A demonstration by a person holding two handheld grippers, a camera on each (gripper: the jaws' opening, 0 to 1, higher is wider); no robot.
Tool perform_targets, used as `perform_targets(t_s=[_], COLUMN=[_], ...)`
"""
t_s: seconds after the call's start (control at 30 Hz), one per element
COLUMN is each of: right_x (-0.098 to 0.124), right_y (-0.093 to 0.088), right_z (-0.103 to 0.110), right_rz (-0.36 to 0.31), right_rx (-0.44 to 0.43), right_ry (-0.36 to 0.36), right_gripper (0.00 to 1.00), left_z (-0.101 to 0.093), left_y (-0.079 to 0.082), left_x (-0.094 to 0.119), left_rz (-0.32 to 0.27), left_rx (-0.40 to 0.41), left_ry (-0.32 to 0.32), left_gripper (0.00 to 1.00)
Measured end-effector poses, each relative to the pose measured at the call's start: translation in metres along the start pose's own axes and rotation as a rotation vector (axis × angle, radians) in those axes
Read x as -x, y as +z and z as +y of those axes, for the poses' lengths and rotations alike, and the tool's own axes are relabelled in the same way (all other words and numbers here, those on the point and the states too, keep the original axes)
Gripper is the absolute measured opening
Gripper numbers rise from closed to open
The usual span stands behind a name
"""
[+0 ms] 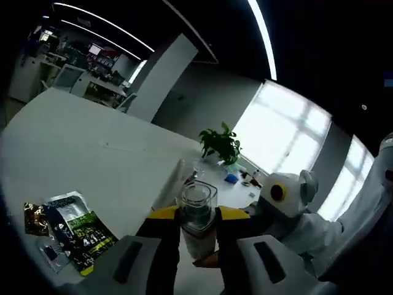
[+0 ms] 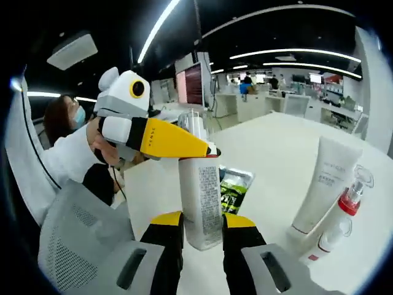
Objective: Arrange the skincare products in the storage area until every visible bottle or jar stands upright without overlapping.
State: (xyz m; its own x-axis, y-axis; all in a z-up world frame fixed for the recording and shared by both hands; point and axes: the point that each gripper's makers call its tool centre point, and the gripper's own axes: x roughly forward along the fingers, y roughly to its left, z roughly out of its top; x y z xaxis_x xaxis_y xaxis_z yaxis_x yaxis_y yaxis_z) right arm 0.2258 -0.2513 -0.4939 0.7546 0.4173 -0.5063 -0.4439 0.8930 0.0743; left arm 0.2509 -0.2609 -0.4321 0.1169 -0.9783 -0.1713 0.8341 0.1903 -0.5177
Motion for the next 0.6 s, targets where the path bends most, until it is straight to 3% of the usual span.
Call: perform_targets(t_s=[0.2,0.37,0.6], right_x=[-0.007,-0.01,-0.008], right_y=[0.006,0.011,0.014], right_z=[-0.012,-0.026,-0.039], right_rz=[0.008,0.039,0.101], right_rx=[0.103,0.229,0.436], right_ry=[-0.108,-0.238,-0.39], right_gripper=[0.17,0.17,0.16], left_z=[0.006,0.011,0.018], left_y=[0.008,0.014,0.015], left_x=[-0.001,-0.002,-0.004], left_rz=[-0.045,-0.117,-0.17], left_rx=[0.003,0.053,0.144], left_ry=[0.068,0.127,0.16], left_gripper=[0.16,0.16,0.16])
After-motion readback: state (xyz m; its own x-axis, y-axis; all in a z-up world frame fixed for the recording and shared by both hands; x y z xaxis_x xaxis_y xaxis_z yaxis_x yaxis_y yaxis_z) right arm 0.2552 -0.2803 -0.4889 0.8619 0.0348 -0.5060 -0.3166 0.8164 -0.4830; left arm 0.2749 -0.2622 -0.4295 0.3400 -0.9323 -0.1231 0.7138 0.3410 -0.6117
